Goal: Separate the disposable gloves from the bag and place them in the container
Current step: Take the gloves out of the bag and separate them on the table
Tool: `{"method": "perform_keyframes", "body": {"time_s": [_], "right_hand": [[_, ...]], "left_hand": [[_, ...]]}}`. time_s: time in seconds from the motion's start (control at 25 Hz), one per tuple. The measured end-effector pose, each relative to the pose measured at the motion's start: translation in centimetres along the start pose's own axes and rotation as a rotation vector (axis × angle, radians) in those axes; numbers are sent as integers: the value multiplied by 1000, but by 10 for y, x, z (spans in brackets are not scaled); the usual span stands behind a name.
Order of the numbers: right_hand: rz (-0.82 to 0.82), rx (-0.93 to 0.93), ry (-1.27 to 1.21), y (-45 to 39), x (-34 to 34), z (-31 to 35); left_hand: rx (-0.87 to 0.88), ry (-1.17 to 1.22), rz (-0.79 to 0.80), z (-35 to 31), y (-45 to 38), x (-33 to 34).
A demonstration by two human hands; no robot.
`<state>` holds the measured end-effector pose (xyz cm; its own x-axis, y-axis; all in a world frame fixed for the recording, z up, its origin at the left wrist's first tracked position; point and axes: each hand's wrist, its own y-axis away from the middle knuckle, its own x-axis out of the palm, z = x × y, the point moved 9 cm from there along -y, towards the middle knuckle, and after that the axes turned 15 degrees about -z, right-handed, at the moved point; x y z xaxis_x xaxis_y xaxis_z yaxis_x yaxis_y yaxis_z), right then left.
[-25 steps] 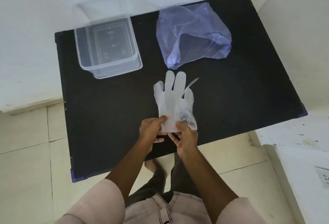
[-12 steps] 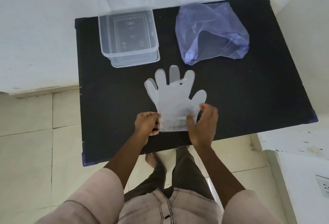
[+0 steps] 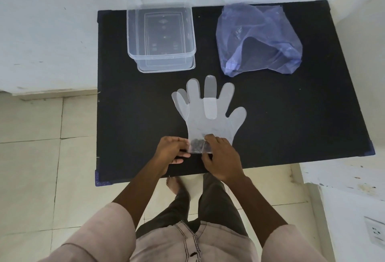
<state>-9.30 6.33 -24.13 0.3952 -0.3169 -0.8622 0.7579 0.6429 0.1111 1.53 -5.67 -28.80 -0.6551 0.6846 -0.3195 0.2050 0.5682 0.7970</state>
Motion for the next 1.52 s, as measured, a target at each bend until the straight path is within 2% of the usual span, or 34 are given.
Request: {"method": "perform_keyframes", "body": {"time_s": [0.28,0.56,0.84,1.08,1.36,1.52], "right_hand": [[25,47,-29,-1,-2,-5],[28,66,-93,2,-1,-5],[-48,145,-57,-1,-3,-2],[-83,167,-15,-5,-5,-1],[-106,151,27,-4,-6,2],[-182,130,78,-2,-7,4]], "left_hand": [[32,-9,58,-3,1,5],[55,109,162,-6,9,14],[108,79,105,-11,13,16],[45,152,40,-10,14,11],[94,100,36,-8,15,12],[106,97,19,-5,12,10]]}}
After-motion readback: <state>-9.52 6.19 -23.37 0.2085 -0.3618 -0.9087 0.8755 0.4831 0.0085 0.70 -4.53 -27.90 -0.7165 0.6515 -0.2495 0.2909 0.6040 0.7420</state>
